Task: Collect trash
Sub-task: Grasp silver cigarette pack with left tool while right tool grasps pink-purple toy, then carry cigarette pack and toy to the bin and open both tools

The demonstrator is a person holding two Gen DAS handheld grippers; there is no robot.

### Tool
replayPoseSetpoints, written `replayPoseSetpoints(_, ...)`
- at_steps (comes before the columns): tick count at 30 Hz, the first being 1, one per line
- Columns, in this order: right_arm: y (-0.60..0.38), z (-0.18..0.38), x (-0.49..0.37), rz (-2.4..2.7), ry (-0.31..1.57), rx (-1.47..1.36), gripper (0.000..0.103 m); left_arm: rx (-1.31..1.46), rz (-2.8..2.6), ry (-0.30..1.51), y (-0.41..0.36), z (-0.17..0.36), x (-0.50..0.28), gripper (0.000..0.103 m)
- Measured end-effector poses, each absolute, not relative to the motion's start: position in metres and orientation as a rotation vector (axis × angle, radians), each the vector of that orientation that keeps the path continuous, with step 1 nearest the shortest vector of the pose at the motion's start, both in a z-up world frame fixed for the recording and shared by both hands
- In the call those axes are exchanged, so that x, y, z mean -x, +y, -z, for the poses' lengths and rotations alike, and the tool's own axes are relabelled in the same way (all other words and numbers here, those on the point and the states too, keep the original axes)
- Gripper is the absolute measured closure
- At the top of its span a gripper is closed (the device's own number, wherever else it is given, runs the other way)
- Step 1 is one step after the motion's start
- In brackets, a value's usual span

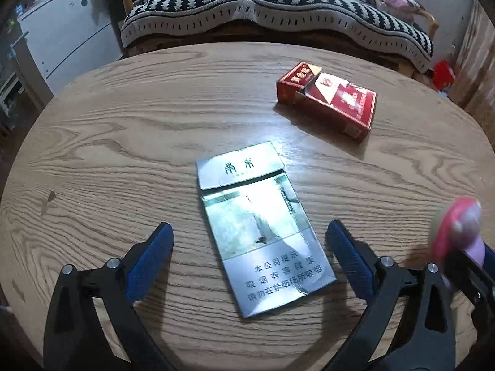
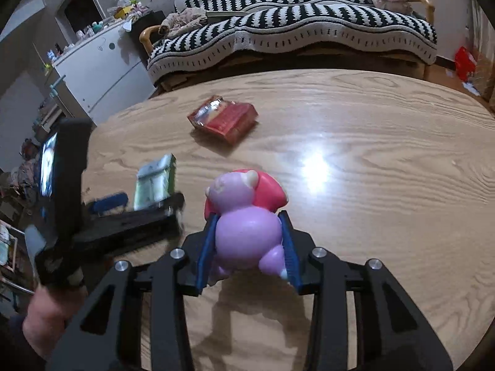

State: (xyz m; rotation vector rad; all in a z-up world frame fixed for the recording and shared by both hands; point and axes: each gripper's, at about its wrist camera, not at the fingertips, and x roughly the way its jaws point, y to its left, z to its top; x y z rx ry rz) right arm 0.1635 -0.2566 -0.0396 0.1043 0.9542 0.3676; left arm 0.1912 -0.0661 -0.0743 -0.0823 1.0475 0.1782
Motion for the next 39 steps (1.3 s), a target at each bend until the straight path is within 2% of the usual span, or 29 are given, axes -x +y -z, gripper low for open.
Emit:
replayPoseSetpoints(3,-0.271,0.040,-0.149,-0.339,0.956,-0.094,0.064,0.084,-0.188,1.042,-0.067,0.073,-0.188,0.008)
replayPoseSetpoints(4,-0.275,0.039,-0.145,-0.331,0.956,-0.090,0.064,0.084,-0.187,1.035,-0.068,0.071,-0.186,0.018)
replayPoseSetpoints(5,-0.279,0.039,-0.141,-0.322,0.956,-0.087,0.064,0.072,-0.178,1.008,-0.070,0.066,-0.182,0.043)
replayPoseSetpoints(12,-0.308,0.025,-0.113,-0.260,0.936,-0.079,0.064,0.116,-0.072,1.032,-0.089,0.064,-0.172,0.046)
replayPoseSetpoints(18,-0.337,0.012,-0.084,-0.185,0.912,-0.070,0.064,0.089,0.023,1.003,-0.134,0.044,-0.156,0.046)
replayPoseSetpoints(26,-0.409,-0.001,-0.023,-0.009,0.866,-0.082,0.064,-0.012,0.291,0.947,-0.251,0.017,-0.103,0.046)
replayPoseSetpoints(39,-0.613,0.024,0.169,0.470,0.826,-0.303,0.064,-0.204,0.760,0.895,-0.450,0.008,0.023,0.046)
